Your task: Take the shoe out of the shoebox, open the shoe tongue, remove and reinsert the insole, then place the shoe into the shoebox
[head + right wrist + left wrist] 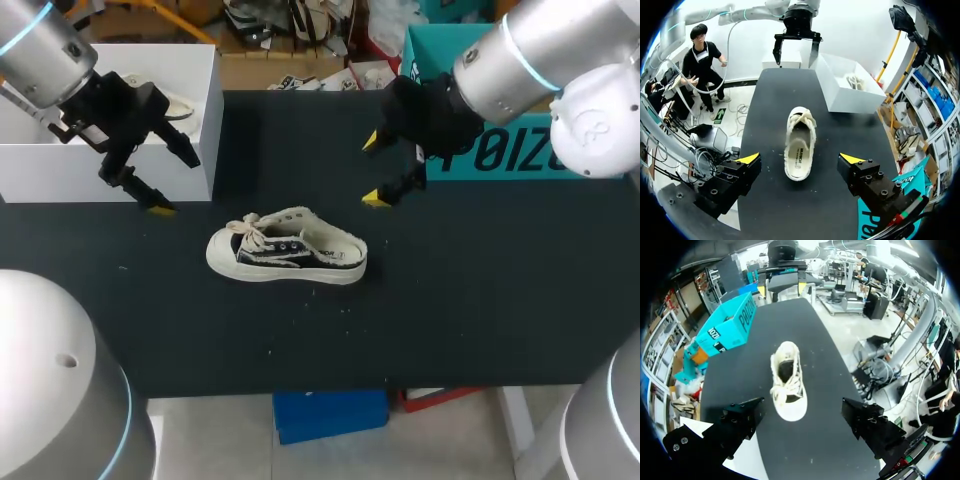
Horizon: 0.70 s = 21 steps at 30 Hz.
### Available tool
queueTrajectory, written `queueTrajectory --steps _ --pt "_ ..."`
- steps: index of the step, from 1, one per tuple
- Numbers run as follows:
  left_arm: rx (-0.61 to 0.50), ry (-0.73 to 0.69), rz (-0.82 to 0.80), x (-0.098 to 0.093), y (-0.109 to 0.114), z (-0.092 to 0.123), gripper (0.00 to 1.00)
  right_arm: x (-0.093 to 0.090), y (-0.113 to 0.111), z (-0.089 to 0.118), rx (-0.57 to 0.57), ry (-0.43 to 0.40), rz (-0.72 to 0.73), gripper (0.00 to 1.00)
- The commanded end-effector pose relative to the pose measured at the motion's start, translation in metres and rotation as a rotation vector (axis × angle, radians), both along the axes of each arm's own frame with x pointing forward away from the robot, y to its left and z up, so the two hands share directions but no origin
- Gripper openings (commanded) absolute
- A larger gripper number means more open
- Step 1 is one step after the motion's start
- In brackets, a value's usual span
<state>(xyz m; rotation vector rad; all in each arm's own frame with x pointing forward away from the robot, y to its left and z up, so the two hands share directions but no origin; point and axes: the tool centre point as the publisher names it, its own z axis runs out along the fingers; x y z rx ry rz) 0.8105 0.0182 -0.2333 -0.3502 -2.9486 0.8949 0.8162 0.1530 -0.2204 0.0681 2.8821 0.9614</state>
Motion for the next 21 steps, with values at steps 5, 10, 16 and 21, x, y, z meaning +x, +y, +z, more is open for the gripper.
queueTrajectory --steps 5,10,16,21 --pt "0.0 -0.004 0.0 -0.0004 -0.0001 -0.0015 1.0 0.0 0.001 -0.0009 0.0 0.0 -0.001 1.0" --pt "0.0 -0.004 0.0 -0.0004 -0.0001 -0.0015 1.0 0.0 0.001 -0.0009 0.0 0.0 -0.001 1.0" --pt "0.0 -0.004 0.0 -0.0004 -0.0001 -0.0015 1.0 0.0 0.001 -0.0009 0.0 0.0 -0.001 1.0" --pt "0.0 -0.004 0.0 -0.0004 -0.0001 -0.0015 1.0 -0.0032 0.0009 -0.004 0.006 -0.004 -0.004 1.0"
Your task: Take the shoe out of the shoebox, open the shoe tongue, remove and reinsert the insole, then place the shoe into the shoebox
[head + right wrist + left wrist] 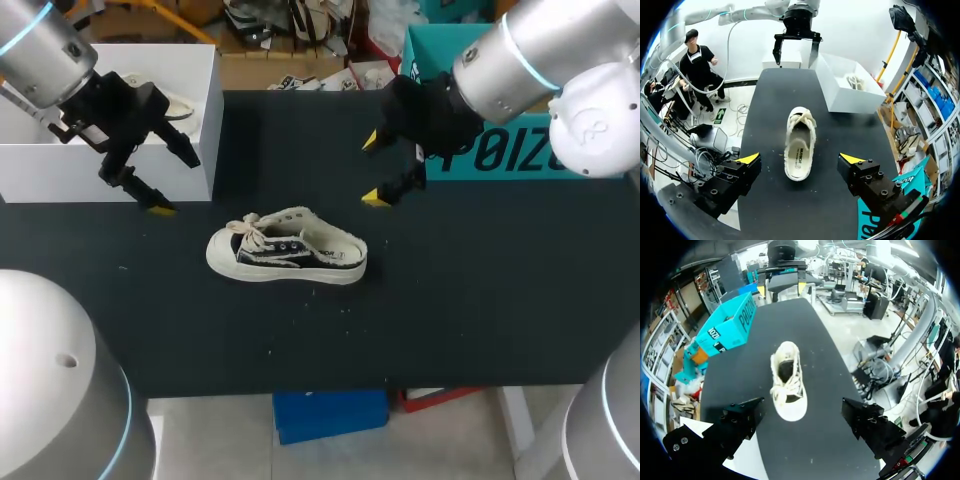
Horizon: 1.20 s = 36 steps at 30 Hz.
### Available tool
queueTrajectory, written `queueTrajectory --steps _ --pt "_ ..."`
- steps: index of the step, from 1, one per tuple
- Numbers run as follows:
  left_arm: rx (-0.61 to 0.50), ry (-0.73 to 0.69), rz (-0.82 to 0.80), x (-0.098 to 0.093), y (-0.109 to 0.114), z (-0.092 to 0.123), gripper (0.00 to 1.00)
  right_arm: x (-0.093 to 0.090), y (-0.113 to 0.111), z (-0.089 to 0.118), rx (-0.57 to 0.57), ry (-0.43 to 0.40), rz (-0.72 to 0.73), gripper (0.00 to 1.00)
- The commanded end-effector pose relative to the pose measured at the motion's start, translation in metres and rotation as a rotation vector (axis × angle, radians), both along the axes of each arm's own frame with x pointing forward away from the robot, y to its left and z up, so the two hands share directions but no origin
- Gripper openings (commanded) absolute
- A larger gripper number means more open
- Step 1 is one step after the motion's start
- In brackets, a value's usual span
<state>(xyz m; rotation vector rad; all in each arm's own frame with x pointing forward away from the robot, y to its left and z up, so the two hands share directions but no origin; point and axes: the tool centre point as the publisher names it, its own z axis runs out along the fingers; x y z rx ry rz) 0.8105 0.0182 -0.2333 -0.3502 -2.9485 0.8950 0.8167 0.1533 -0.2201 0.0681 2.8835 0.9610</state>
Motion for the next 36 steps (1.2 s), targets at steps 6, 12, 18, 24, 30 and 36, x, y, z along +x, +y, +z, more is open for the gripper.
queueTrajectory --steps 6,12,18,24,30,36 --pt "0.0 -0.004 0.0 0.0 0.0 -0.001 1.0 -0.017 0.0 -0.027 0.025 -0.018 -0.004 1.0" --pt "0.0 -0.004 0.0 0.0 0.0 -0.001 1.0 -0.023 -0.003 -0.057 0.02 -0.002 -0.027 1.0" --pt "0.0 -0.004 0.0 0.0 0.0 -0.001 1.0 -0.023 -0.004 -0.08 0.041 -0.002 -0.049 1.0" --pt "0.0 -0.004 0.0 0.0 0.0 -0.001 1.0 -0.017 -0.004 -0.101 0.062 0.0 -0.048 1.0" --pt "0.0 -0.004 0.0 0.0 0.0 -0.001 1.0 -0.009 -0.006 -0.119 0.064 0.004 -0.069 1.0" --pt "0.0 -0.004 0.0 0.0 0.0 -0.001 1.0 -0.001 -0.005 -0.139 0.066 0.035 -0.072 1.0"
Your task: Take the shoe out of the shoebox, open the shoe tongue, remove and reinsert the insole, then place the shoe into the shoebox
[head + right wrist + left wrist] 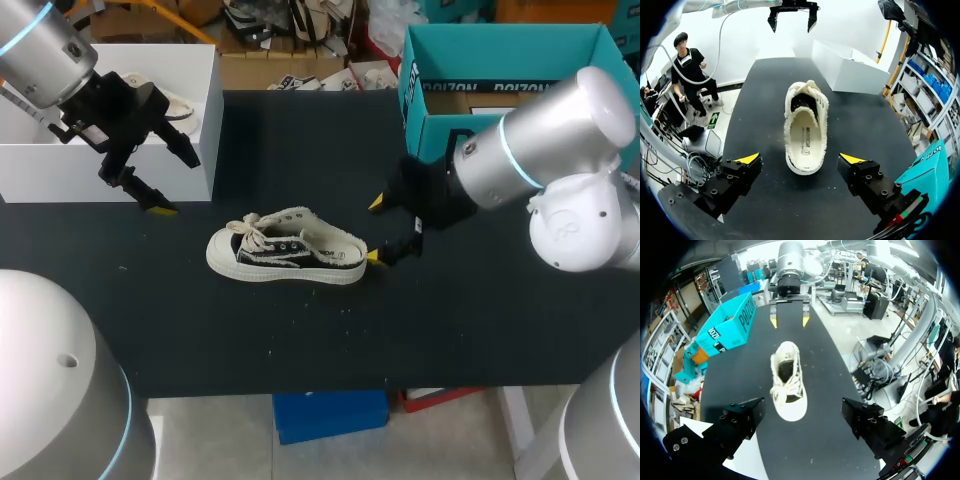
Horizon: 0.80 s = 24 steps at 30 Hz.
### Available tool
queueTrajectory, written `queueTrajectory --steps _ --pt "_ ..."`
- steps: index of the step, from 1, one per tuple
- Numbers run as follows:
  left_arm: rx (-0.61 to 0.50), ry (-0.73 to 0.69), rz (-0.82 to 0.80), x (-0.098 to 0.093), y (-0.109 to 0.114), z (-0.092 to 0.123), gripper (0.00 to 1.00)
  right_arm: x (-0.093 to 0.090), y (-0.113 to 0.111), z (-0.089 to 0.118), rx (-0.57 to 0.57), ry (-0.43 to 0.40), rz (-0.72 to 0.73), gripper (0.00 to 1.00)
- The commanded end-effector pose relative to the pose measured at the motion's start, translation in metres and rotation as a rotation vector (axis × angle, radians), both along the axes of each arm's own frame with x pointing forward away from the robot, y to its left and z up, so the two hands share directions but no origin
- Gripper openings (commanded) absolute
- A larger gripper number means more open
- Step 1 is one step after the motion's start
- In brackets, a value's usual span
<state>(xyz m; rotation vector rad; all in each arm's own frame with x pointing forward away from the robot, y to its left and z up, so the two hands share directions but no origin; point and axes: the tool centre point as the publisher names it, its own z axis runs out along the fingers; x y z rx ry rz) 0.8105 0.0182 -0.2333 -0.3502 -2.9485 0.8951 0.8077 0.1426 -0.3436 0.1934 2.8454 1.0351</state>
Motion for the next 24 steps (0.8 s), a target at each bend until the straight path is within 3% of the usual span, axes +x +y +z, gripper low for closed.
queueTrajectory --steps 1,24 --pt "0.0 -0.004 0.0 0.0 0.0 -0.001 1.0 0.009 0.006 -0.019 0.009 0.017 0.006 1.0" --pt "0.0 -0.004 0.0 0.0 0.0 -0.001 1.0 0.028 0.02 -0.058 0.053 0.056 0.029 1.0"
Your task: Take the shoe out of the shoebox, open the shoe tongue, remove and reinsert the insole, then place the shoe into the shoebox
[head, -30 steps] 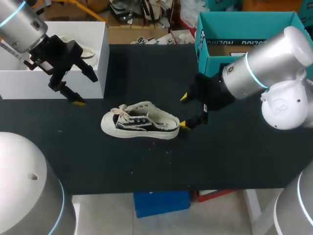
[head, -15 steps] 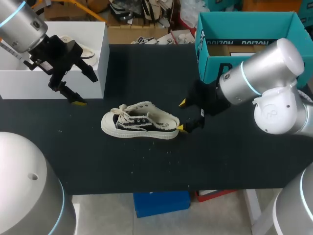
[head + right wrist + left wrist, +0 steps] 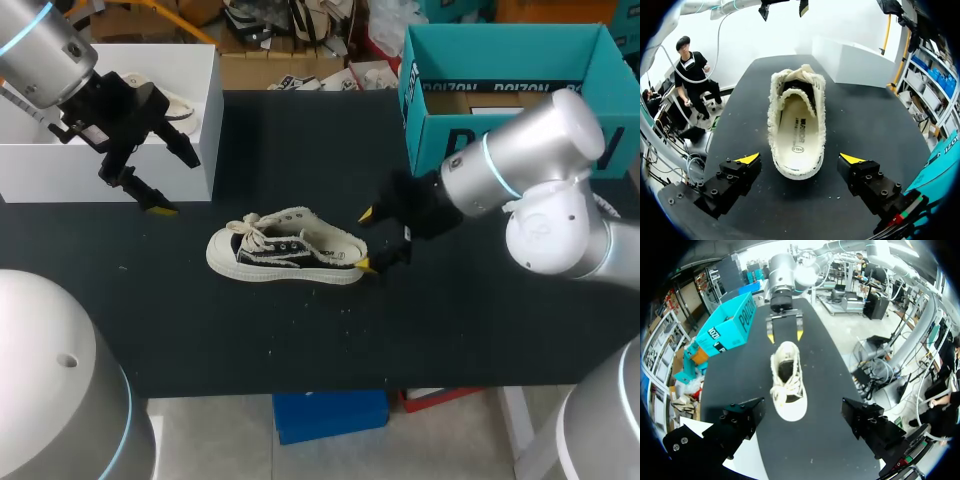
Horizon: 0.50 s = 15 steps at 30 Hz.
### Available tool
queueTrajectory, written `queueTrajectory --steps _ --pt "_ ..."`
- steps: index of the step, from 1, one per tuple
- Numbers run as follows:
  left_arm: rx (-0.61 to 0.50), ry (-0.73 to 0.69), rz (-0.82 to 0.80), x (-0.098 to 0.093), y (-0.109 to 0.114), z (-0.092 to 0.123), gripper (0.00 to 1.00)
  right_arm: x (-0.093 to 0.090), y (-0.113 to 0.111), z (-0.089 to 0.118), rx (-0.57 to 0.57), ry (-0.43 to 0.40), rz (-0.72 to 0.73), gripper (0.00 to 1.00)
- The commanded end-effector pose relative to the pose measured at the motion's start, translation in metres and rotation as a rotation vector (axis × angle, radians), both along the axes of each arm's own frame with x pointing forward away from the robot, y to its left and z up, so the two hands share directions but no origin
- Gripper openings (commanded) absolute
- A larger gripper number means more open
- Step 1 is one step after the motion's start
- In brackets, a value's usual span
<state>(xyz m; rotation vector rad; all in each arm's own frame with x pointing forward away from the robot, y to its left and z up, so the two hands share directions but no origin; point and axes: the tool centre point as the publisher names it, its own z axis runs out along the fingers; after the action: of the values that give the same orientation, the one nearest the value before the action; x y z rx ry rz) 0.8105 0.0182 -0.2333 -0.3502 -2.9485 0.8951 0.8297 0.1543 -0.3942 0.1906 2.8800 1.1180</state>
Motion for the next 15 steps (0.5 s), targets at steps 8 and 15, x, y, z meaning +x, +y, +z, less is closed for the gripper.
queueTrajectory --steps 8,15 --pt "0.0 -0.004 0.0 0.0 0.0 -0.001 1.0 0.003 0.021 -0.016 0.032 -0.016 -0.005 1.0" --pt "0.0 -0.004 0.0 0.0 0.0 -0.001 1.0 0.0 0.025 -0.024 0.066 -0.024 -0.023 1.0"
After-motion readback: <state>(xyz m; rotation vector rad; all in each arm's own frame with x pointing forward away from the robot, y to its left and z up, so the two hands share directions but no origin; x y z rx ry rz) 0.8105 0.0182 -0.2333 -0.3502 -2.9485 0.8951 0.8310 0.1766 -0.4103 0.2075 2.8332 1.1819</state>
